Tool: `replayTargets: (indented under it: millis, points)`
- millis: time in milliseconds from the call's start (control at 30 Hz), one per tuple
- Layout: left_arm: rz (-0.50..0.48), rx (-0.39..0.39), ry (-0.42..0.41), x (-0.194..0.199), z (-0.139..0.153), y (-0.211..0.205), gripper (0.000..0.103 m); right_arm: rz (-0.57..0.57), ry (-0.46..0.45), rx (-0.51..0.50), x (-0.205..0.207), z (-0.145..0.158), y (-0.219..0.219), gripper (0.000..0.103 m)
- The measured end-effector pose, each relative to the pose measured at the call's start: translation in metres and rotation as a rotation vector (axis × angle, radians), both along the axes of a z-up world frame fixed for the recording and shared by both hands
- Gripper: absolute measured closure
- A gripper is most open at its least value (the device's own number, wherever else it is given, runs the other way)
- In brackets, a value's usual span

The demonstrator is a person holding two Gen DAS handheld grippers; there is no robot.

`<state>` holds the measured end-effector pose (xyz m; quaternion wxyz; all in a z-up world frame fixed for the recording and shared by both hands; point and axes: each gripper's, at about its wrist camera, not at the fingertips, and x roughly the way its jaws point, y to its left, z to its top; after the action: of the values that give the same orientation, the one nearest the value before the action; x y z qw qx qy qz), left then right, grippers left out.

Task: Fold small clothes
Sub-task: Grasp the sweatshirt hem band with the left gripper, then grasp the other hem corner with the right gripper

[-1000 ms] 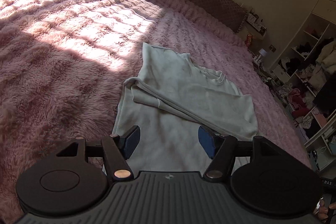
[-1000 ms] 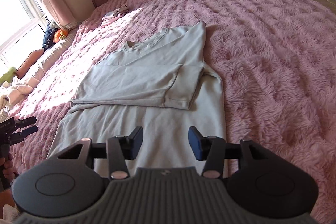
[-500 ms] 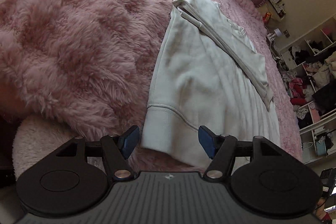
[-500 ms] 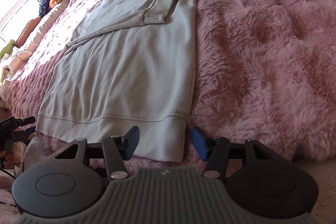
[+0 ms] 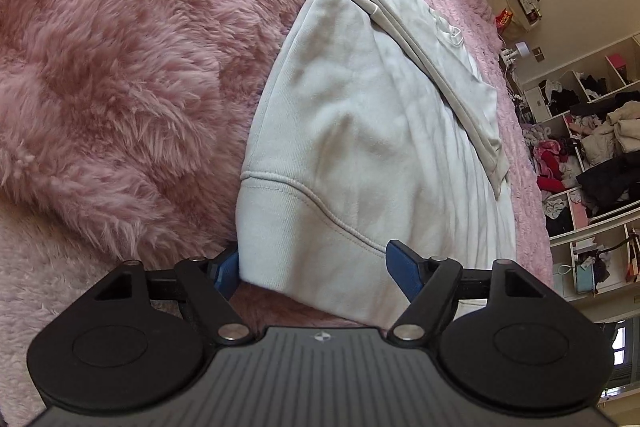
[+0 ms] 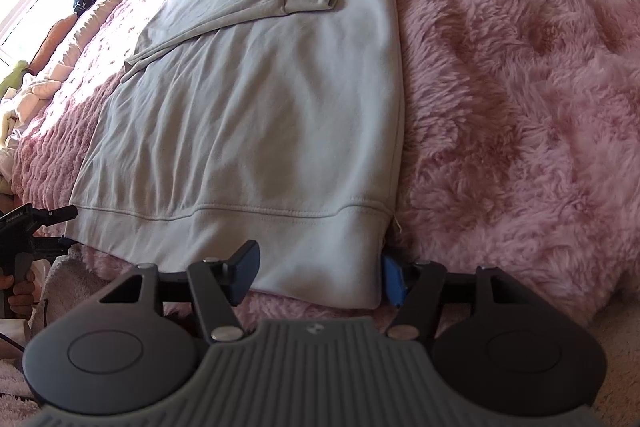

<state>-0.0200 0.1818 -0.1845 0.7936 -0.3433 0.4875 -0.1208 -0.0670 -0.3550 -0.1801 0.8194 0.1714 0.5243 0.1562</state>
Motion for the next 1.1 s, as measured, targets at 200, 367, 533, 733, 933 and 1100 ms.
replayTargets:
  millis: [200,367,533,733,933,1100]
  points:
    - [-0.076,-0.084,-0.011,-0.001,0.002,-0.010,0.018,-0.003,0.000,0.001,-0.002,-0.002,0.000,0.043]
    - [-0.036,-0.110,0.005,0.004,-0.005,-0.009,0.022,-0.008,0.008,0.010,-0.001,-0.004,-0.004,0.043]
    - [-0.027,-0.108,-0.068,0.001,0.003,-0.008,0.043,-0.003,0.012,0.006,0.000,-0.003,-0.005,0.043]
    - [-0.049,-0.066,-0.082,0.002,0.003,-0.012,0.092,-0.002,0.017,0.000,0.003,-0.004,-0.004,0.043]
    - [-0.041,-0.092,-0.036,0.000,-0.002,-0.008,0.092,-0.008,0.026,0.010,0.003,-0.005,-0.006,0.044]
    - [0.001,-0.106,-0.011,-0.005,-0.005,-0.001,0.085,-0.023,0.055,0.043,0.005,-0.005,-0.011,0.044]
